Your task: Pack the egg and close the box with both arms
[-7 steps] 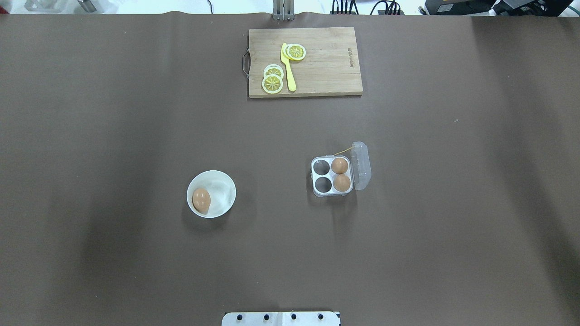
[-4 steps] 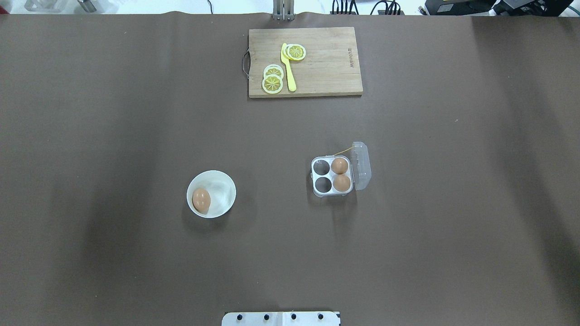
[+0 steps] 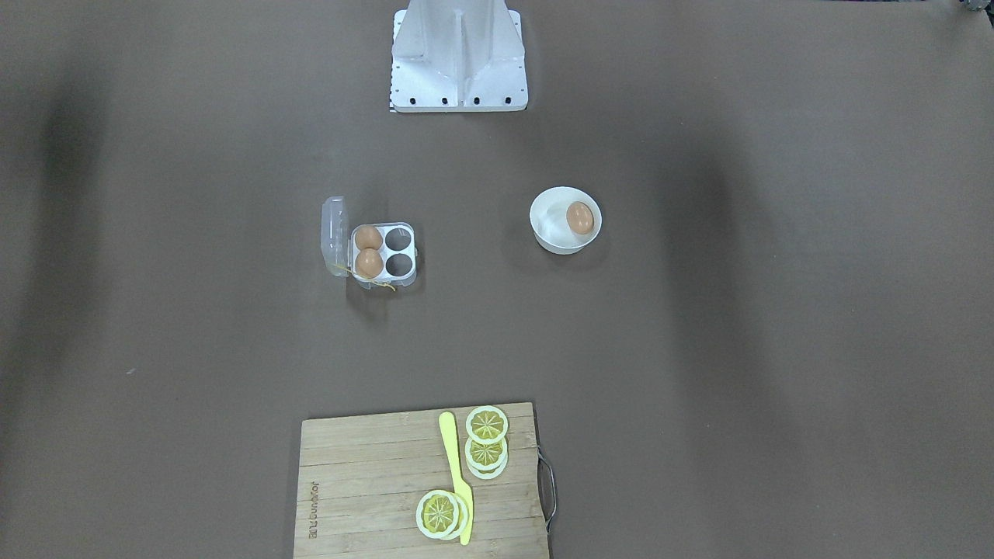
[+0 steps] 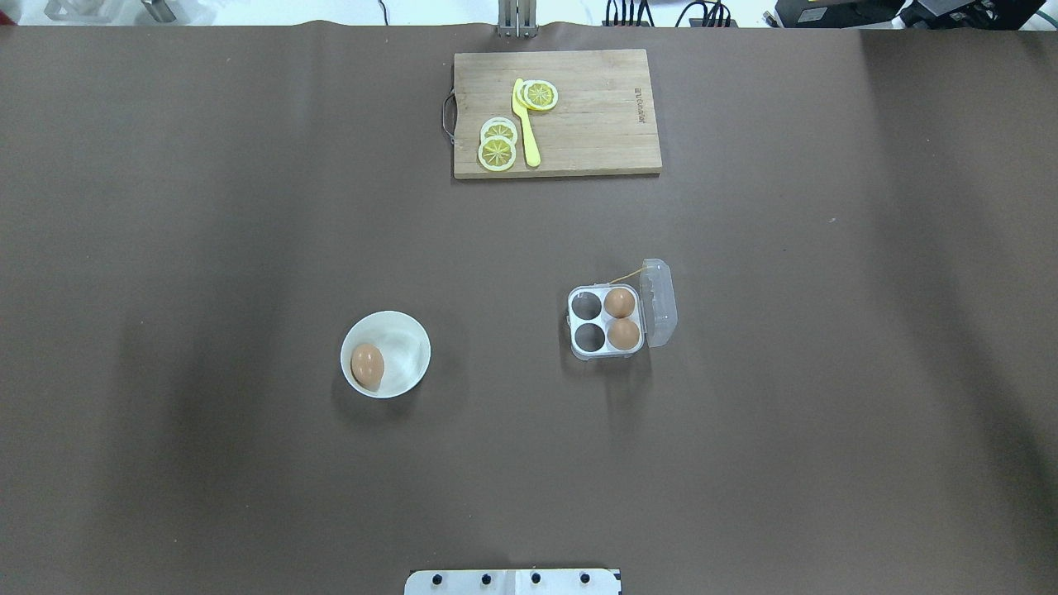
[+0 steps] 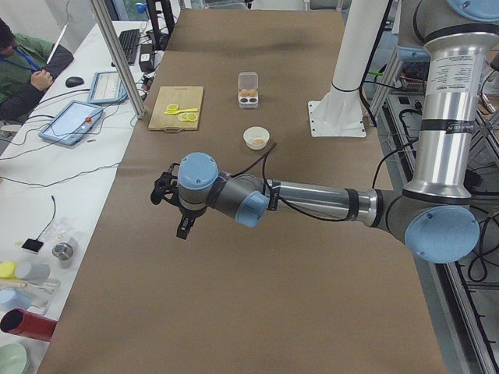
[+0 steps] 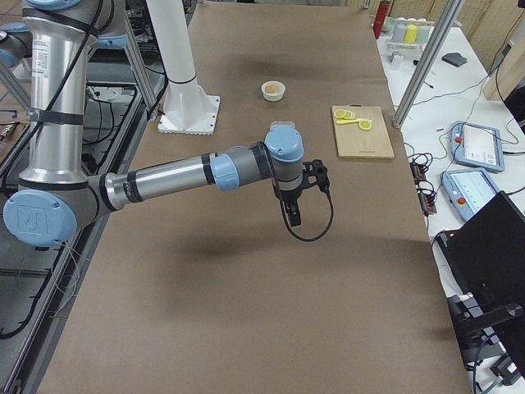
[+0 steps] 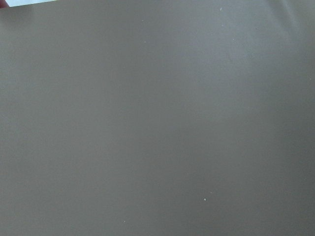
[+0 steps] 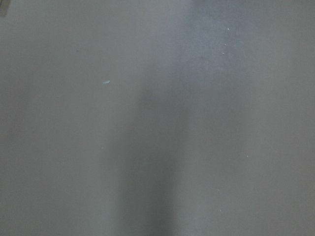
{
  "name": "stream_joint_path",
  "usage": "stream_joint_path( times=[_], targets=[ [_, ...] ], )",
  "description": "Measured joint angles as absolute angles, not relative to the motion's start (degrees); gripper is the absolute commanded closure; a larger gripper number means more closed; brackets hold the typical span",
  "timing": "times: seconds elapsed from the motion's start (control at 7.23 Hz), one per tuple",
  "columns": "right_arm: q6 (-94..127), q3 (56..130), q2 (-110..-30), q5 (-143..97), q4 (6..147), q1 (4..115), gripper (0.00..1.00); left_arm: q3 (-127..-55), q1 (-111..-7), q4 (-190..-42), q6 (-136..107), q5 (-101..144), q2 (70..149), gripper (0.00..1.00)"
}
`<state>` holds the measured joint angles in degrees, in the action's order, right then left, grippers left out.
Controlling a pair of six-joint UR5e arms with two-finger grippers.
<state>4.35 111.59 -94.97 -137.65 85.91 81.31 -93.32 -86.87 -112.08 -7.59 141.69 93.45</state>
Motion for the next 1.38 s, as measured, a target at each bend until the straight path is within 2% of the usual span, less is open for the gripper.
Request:
stream_joint_path(
  times=[0.55, 1.11, 1.38],
  targets=[
    [16.5, 108.9, -82.8, -136.3, 85.7, 72.0, 0.0, -97.5, -79.7, -112.4, -17.5, 142.7, 94.4, 0.02],
    [33.3, 109.8, -75.8, -129.9, 85.7, 63.0, 0.0, -107.5, -64.6, -112.4, -42.5, 134.7, 95.7, 0.02],
    [39.2, 110.4, -73.9, -125.8, 85.7, 58.7, 0.0, -110.5, -56.3, -112.3, -55.0, 130.0, 98.7, 0.02]
  ],
)
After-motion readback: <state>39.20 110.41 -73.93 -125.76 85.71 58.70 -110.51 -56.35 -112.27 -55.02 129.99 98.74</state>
